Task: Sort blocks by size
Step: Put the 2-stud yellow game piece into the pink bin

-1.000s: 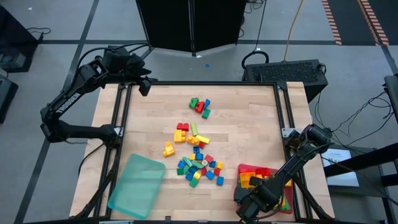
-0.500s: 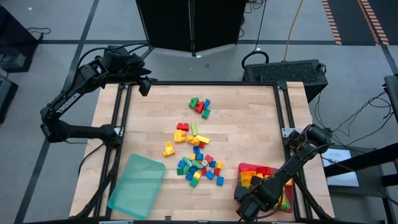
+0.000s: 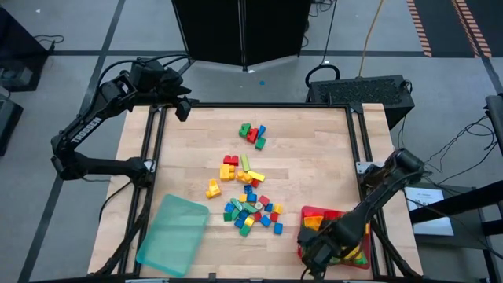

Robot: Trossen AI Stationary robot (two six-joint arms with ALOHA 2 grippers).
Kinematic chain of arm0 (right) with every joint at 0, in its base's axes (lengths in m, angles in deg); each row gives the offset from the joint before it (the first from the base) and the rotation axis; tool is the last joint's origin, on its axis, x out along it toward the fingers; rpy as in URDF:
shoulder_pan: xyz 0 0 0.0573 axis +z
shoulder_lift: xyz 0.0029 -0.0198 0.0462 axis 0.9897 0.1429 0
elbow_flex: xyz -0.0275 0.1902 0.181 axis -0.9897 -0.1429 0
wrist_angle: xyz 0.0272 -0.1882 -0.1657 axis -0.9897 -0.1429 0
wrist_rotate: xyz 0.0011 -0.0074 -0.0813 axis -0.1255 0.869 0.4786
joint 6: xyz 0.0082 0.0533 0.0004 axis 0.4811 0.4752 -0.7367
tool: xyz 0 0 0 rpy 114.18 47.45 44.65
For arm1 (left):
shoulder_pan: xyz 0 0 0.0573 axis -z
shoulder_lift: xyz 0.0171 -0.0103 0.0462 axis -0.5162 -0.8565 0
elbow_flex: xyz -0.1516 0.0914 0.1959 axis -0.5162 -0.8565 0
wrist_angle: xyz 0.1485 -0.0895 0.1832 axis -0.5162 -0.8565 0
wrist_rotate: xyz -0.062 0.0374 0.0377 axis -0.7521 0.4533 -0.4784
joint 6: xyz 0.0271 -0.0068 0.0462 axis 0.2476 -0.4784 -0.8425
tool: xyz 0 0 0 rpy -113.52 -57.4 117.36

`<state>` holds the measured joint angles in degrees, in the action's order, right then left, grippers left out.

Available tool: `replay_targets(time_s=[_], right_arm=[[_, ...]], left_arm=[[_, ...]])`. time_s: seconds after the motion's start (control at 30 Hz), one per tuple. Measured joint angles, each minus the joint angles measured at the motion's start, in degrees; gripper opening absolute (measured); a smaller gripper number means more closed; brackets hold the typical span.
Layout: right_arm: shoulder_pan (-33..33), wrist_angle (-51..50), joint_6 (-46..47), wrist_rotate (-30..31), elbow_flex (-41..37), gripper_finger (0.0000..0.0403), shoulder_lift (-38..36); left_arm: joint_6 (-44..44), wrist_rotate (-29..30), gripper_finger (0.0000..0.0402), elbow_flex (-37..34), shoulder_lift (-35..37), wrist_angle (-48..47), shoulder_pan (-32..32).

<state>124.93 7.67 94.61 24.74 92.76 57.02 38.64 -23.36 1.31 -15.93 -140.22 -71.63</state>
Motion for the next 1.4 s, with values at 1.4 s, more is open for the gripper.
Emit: replay_targets(time_s=[1.4], right_arm=[[-45.25,12.14,-63.72,11.85,20.98,0.0267,29.72]], left_arm=[[-1.42,0.46,0.0255,0.0,-0.02,-3.71,0.0]])
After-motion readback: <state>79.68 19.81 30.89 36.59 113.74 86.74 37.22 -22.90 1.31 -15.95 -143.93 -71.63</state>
